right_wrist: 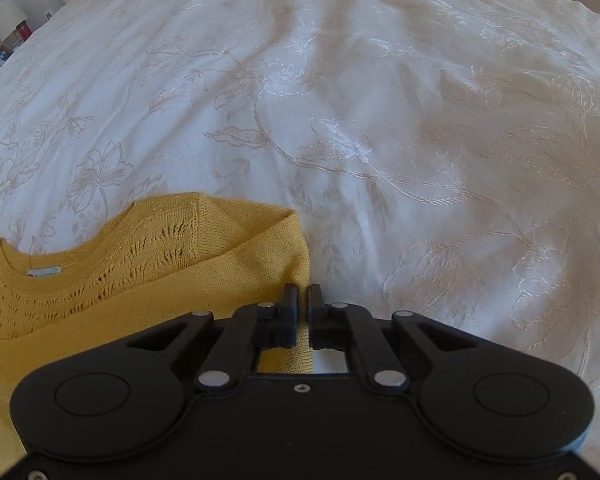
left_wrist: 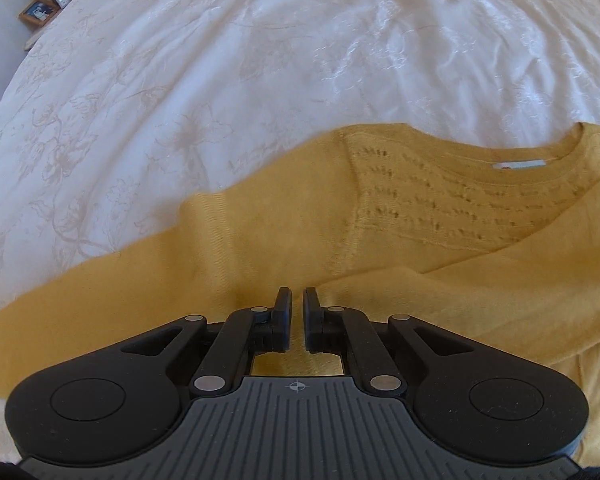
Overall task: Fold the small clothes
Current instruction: 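Carry the held sleeve across the sweater body toward the left tool, then lower the sleeve onto the sweater body and open the right gripper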
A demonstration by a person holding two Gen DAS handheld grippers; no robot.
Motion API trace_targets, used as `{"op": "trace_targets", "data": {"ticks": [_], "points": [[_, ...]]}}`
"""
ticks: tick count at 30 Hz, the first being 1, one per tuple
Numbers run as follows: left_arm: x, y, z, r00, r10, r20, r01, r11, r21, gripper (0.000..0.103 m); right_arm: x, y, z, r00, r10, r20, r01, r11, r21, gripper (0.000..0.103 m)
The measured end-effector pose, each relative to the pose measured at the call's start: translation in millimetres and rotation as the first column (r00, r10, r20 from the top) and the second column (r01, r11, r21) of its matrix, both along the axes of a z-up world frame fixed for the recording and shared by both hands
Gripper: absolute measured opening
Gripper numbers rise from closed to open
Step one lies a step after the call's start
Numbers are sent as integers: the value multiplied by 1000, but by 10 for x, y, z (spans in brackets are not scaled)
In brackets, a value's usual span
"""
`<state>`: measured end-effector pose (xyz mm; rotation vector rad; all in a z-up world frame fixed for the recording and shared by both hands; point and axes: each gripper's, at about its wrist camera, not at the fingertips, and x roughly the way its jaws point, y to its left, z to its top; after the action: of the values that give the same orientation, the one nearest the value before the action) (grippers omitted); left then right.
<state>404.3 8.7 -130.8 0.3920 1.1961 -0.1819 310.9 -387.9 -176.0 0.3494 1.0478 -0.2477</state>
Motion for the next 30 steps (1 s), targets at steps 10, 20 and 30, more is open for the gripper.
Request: {"op": "trace_targets", "data": {"ticks": [10,20,30], "points": [[-124,157,263,998,63,31,-62,998,-32,9,-70,130,331,994,27,104,-16,995,-102,26],[-517,-36,-134,981,89,-171,-113,984,-136,10,228,1186,500,798,583,155,-576,813,-89,43],[-550,183,-275,957,169,-234,-213,960,-180,10,317,1725,278,531,846,40,-833,530,-159,43]]}}
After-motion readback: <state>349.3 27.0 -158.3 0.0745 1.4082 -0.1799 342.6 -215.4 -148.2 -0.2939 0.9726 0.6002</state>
